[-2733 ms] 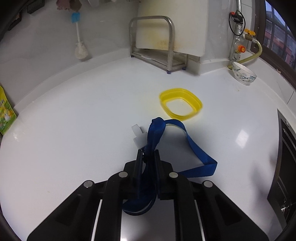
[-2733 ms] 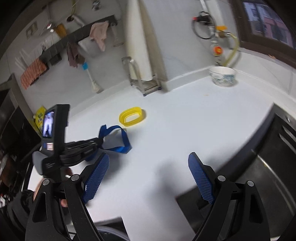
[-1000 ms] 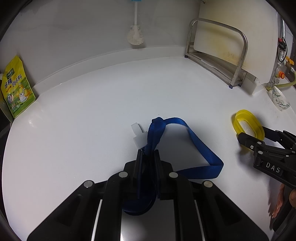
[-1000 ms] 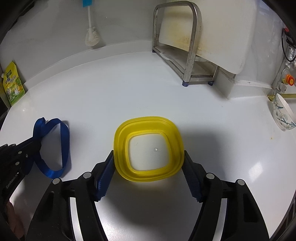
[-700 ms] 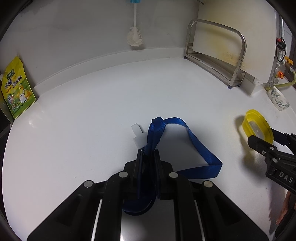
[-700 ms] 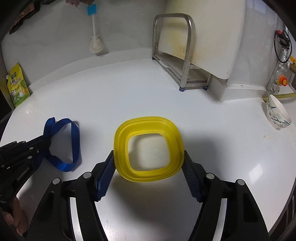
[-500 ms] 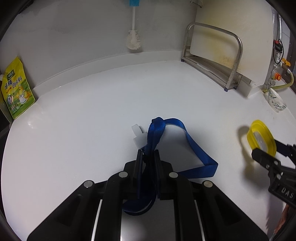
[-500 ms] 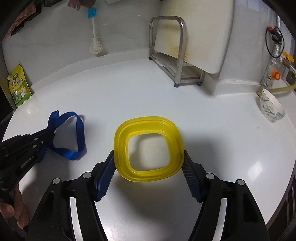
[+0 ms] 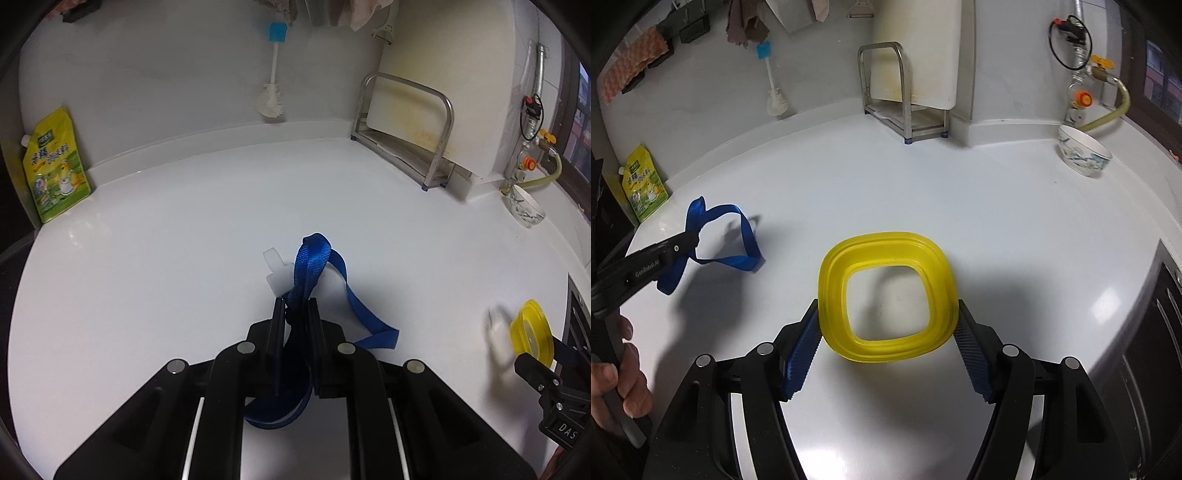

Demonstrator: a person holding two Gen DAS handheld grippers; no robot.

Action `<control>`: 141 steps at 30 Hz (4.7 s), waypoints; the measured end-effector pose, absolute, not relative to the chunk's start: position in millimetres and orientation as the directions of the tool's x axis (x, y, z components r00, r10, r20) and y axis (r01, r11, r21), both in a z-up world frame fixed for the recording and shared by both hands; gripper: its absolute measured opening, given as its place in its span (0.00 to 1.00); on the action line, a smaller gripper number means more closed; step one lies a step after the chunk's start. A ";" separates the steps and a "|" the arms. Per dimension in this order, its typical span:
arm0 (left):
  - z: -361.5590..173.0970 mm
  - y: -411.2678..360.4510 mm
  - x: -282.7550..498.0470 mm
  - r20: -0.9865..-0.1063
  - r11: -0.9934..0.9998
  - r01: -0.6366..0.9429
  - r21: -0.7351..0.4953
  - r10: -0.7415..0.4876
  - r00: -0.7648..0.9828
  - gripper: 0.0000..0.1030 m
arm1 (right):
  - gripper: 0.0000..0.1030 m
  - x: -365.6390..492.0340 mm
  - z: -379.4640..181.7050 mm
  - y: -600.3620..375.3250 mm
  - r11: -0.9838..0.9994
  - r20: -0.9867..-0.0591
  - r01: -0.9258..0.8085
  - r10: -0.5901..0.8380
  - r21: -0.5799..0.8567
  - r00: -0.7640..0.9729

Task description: Collect trash

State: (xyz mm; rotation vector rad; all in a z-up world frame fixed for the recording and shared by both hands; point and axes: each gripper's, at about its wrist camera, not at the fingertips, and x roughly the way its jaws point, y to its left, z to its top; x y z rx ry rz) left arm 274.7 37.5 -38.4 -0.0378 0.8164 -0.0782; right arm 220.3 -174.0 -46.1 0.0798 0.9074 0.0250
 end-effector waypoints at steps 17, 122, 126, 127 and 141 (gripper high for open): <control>-12.4 35.1 133.1 -0.699 0.990 0.126 -0.061 -0.132 0.702 0.12 | 0.65 87.1 -28.6 -148.3 0.990 -0.730 0.030 0.081 0.137 0.679; -81.1 -28.5 -32.9 -0.787 0.961 0.274 0.026 -0.150 0.599 0.89 | 0.76 -109.7 -95.3 -178.0 0.964 -0.765 0.165 0.053 0.206 0.642; -79.3 -28.4 -33.1 -0.783 0.962 0.271 0.029 -0.146 0.604 0.90 | 0.76 -109.7 -94.4 -178.6 0.964 -0.763 0.166 0.051 0.205 0.644; -79.0 -28.4 -33.3 -0.783 0.962 0.271 0.029 -0.147 0.604 0.90 | 0.76 -109.7 -94.3 -178.8 0.965 -0.763 0.167 0.050 0.204 0.644; -80.5 -28.5 -31.2 -0.792 0.967 0.251 0.050 -0.115 0.600 0.93 | 0.76 -109.6 -94.3 -179.4 0.965 -0.764 0.166 0.049 0.202 0.644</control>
